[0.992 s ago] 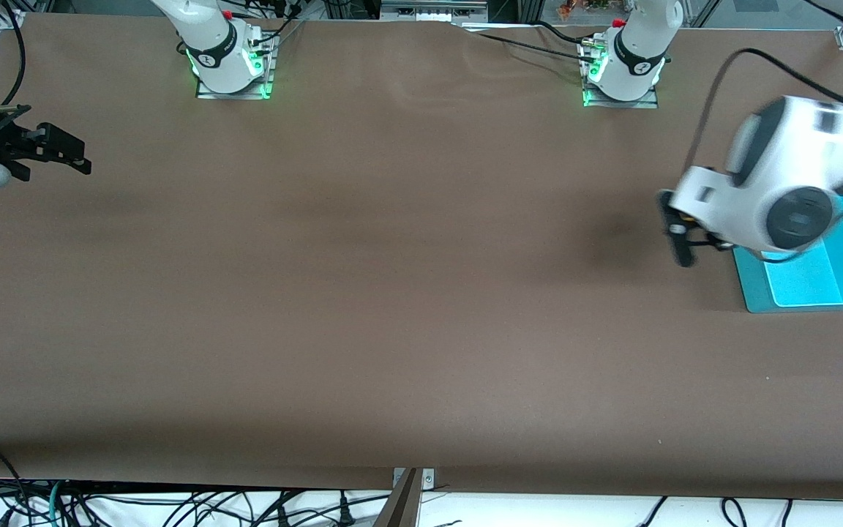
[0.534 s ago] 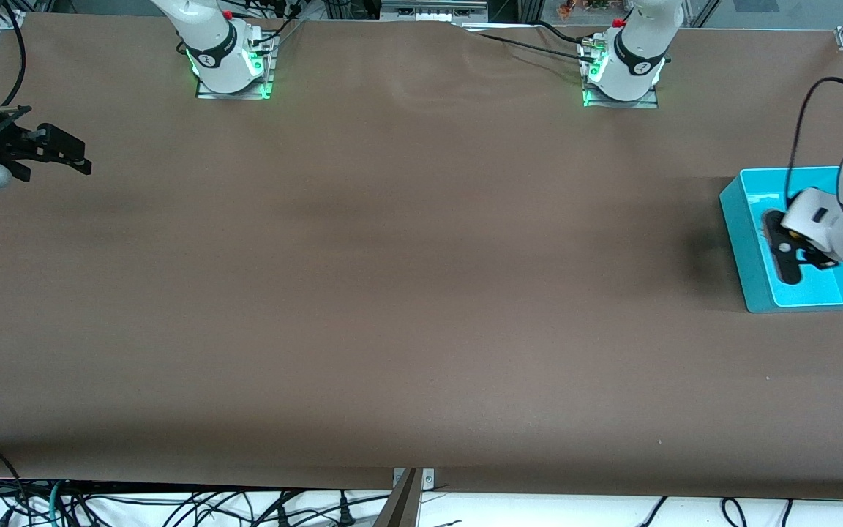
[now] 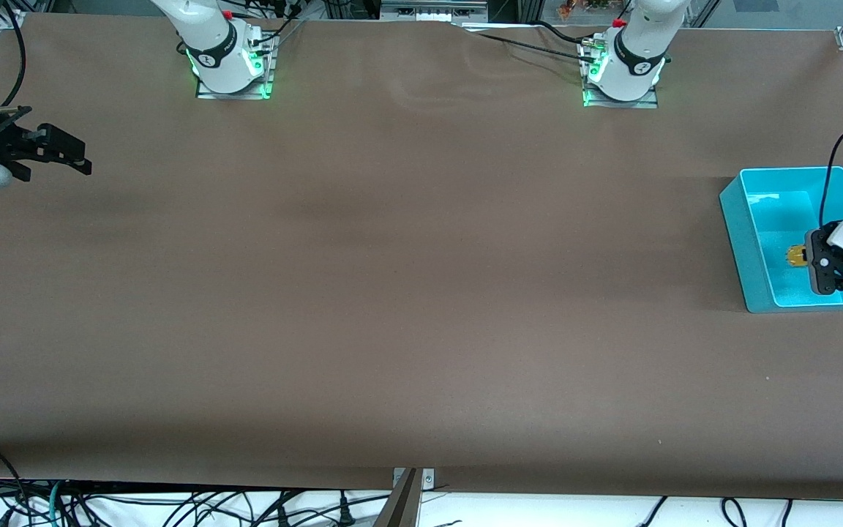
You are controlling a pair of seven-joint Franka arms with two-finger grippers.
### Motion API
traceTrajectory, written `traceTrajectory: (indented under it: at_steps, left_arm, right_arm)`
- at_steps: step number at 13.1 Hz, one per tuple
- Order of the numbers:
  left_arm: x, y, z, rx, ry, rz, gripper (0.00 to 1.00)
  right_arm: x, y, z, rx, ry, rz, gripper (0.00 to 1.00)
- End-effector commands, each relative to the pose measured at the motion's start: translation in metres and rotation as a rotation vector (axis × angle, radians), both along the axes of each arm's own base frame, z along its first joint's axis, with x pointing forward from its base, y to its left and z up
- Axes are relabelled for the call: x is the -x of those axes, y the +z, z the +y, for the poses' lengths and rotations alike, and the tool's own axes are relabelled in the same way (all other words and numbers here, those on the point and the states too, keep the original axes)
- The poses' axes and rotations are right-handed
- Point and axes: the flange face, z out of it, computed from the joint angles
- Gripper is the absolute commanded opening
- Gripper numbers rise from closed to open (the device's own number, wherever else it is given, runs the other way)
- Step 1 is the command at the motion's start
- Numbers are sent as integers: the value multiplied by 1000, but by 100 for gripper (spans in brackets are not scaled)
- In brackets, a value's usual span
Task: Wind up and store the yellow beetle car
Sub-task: 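Open the left gripper to release the car in the box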
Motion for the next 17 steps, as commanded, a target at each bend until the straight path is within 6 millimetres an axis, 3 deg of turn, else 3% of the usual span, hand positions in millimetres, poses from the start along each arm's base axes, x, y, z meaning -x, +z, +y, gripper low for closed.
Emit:
traceTrajectory:
  at_steps: [1,3,4,5,6,8,11,14,17]
  left_arm:
    - [4,-9,-3,10,-48,-12,15]
    - [6,-15,3,18,-39,-20,16]
    - [6,-18,2,24,-37,-20,22]
    - [8,-24,4,39,-26,-24,85]
    - [12,-23,14,74,-4,-33,100]
    - [5,-10,11,79,-36,-47,100]
    - [-12,75,-26,58,16,-43,100]
    - [-46,164,-90,40,72,-19,100]
    - [-58,209,-139,30,165,5,100]
  right_arm:
    - [0,5,1,10,-8,7,100]
    - [0,4,1,10,-7,9,100]
    - [0,4,1,10,-7,9,100]
    - [0,4,1,10,-7,9,100]
    - [0,4,1,10,-7,9,100]
    - [0,4,1,10,-7,9,100]
    - [0,4,1,10,-7,9,100]
    - [0,5,1,10,-5,7,100]
    - [0,5,0,16,-5,6,100]
